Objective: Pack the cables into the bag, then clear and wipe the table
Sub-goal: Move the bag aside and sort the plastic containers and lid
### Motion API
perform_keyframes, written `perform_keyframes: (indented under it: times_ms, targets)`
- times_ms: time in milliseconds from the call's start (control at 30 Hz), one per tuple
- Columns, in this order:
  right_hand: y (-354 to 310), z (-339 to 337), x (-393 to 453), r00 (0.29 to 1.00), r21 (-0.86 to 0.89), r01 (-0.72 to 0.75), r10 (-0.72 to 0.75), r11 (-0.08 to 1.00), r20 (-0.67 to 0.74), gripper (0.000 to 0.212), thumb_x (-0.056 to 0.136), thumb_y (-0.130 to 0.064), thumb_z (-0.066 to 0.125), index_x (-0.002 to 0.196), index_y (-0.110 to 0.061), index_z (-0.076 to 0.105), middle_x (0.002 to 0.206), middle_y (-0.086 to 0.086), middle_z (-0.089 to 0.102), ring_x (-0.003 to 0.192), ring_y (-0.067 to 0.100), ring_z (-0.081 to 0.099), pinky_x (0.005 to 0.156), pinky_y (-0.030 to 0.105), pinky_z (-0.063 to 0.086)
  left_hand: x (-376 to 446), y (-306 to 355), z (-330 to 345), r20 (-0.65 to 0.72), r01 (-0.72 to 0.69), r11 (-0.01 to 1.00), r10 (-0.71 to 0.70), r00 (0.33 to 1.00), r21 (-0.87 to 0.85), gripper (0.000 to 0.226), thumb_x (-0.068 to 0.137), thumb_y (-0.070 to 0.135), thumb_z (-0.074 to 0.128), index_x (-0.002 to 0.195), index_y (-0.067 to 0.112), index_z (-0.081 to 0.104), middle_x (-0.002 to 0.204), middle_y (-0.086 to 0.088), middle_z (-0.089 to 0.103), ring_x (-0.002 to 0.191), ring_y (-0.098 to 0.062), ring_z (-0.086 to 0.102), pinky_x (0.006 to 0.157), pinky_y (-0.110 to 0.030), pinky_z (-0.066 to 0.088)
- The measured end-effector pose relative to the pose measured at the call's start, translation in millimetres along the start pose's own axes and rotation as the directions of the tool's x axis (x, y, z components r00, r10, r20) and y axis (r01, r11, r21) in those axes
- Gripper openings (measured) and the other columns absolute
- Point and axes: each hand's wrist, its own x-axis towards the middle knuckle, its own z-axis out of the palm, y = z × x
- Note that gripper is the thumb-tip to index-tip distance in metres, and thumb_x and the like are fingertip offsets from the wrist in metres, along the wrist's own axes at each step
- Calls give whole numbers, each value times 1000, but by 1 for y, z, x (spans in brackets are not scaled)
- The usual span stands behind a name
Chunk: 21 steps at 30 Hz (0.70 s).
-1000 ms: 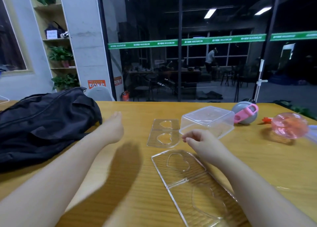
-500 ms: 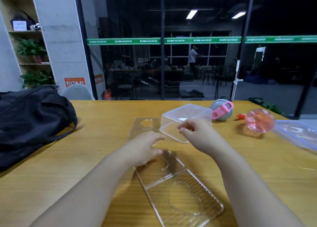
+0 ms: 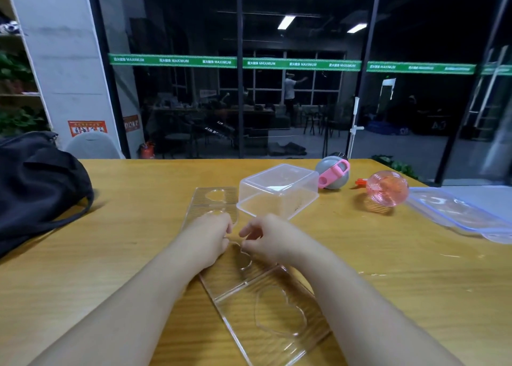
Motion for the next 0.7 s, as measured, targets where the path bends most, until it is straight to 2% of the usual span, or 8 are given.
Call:
perform_keyframes:
  times_ms: [167,300,433,567,700]
  targets:
    - [-1,6,1,998,-18,26,-27,999,-57,30,86,-25,64,116,-21,65,114,-2,65,89,11,55,76,19,41,-1,6,-4,13,-34,992,33,999,125,20,89,19,50,109,15,54,110,-4,62,106,-23,56,83,-28,40]
    - [3,3,1,998,25,-3,4,1000,-56,32,86,-29,66,117,-19,63,99,-4,57,84,11,53,79,27,48,-5,2,-10,-9,-44,999,44,999,15,13,88,17,51,101,17,49,96,-4,59,97,-26,56,75,-28,39]
    - [1,-2,2,1000,125,1,2,992,-26,37,87,-27,68,121,-17,59,96,-2,58,66,14,54,65,24,48,-7,-12,-13,-116,-72,992,59,991,-106,14,88,19,54,88,22,40,75,8,47,73,-16,46,60,-25,29]
    - [1,-17,-5,995,425,-84,51,901,89,43,89,-18,66,128,-17,48,89,4,60,48,13,55,41,20,45,-3,-34,-21,-213,32,972,-82,974,-232,14,86,21,57,81,23,45,65,7,51,58,-16,47,51,-27,35]
    - [6,-29,-10,979,450,-136,52,883,195,42,89,-20,65,127,-16,48,80,0,69,44,11,55,40,18,43,-1,-55,-27,-258,124,923,-228,939,-365,15,84,21,60,78,22,47,64,-3,58,51,-23,48,52,-33,40]
